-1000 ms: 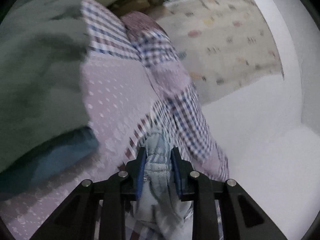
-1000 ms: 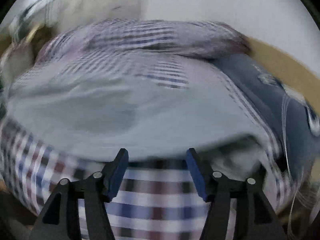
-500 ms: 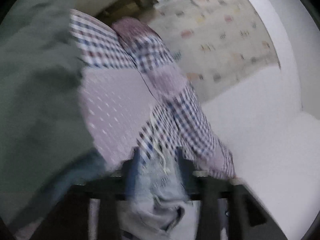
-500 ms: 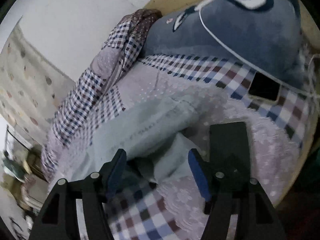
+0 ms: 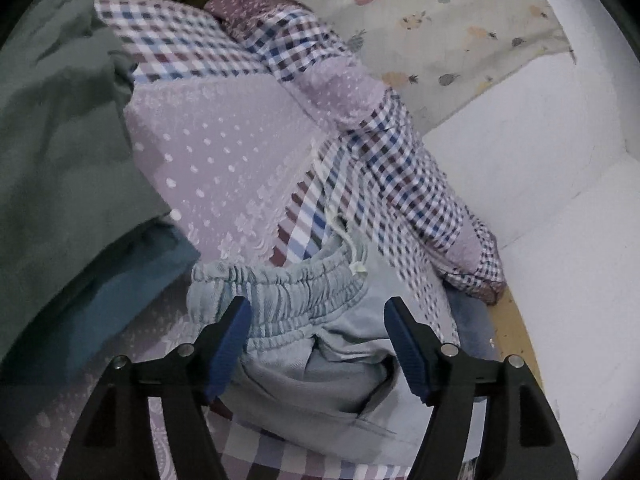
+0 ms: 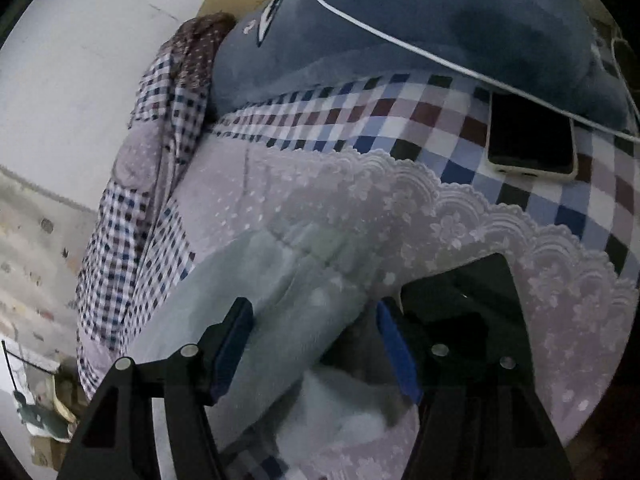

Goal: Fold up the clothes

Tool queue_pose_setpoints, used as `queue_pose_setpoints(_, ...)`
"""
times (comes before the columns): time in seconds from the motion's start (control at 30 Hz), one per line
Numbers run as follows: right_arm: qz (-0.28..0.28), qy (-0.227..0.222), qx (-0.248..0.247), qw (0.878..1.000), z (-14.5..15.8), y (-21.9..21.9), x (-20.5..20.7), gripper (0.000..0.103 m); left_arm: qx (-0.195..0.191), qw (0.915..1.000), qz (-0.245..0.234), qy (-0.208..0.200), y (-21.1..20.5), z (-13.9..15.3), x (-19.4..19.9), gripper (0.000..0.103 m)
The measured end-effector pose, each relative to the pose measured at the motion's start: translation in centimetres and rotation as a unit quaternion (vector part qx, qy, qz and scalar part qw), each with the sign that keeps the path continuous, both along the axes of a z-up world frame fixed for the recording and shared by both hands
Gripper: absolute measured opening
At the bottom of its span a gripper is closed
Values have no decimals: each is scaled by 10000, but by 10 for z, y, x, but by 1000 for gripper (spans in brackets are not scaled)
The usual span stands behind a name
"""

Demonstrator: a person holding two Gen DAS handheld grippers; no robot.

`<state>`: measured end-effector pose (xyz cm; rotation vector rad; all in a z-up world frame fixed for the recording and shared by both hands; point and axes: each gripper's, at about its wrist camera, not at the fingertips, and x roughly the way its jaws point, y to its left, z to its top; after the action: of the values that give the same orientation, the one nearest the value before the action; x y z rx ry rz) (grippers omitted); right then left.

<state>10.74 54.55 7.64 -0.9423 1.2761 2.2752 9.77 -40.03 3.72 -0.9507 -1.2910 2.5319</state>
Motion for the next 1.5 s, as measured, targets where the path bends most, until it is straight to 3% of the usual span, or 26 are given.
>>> queue_pose_setpoints(0.17, 153, 77, 374, 9992, 9, -7, -18, 65, 16, 10000, -29, -90, 3, -3, -10, 76)
queue_pose_setpoints(0.23, 287, 65, 633, 9976, 17, -13, -24, 40, -14, 9999, -65, -112, 5, -3, -13, 79)
queue_pose_setpoints(0.33, 379, 35, 919, 9950, 27, -19, -28, 28, -274, 9991, -102, -315, 10, -2, -16, 79)
queue_pose_setpoints(0.53, 503, 37, 1271, 9906, 41, -24, -26, 22, -587, 9969, 119, -501, 11, 9, 2, 79)
queue_pose_setpoints(0.83, 634, -149, 1297, 9894, 34, -28, -35, 22, -734, 9884, 390, -1269, 4, -17, -8, 80)
queue_pose_setpoints(0.93, 647, -181, 1333, 9888, 34, -30, -37, 22, -963, 9876, 342, -1187, 8, -14, -14, 78)
queue_pose_setpoints(1.0, 662, -217, 1362, 9882, 34, -31, -39, 22, -996, 9880, 313, -1138, 9, -13, -18, 67)
queue_pose_setpoints(1.1, 749, -321, 1476, 9857, 36, -33, -44, 22, -962, 9889, 367, -1068, 9, -15, -21, 62)
queue_pose_setpoints(1.13, 821, -388, 1569, 9834, 38, -34, -48, 19, -949, 9893, 394, -1037, 9, -15, -22, 50)
queue_pose_setpoints(1.2, 999, -500, 1852, 9763, 47, -39, -57, 9, -799, 9909, 447, -986, 2, -23, -27, 43)
queue_pose_setpoints(1.23, 1096, -497, 2038, 9716, 55, -43, -61, 6, -684, 9918, 526, -939, -2, -25, -27, 31)
queue_pose_setpoints(1.3, 1308, -424, 2354, 9621, 78, -53, -67, 5, -447, 9939, 674, -746, -5, -25, -29, 29)
queue_pose_setpoints(1.37, 1378, -96, 2601, 9556, 112, -64, -62, 5, -29, 9956, 905, -251, -9, -18, -20, 27)
queue_pose_setpoints(1.5, 1315, 821, 2751, 9488, 180, -77, -20, 4, 401, 9931, 1086, 172, -12, -13, -11, 23)
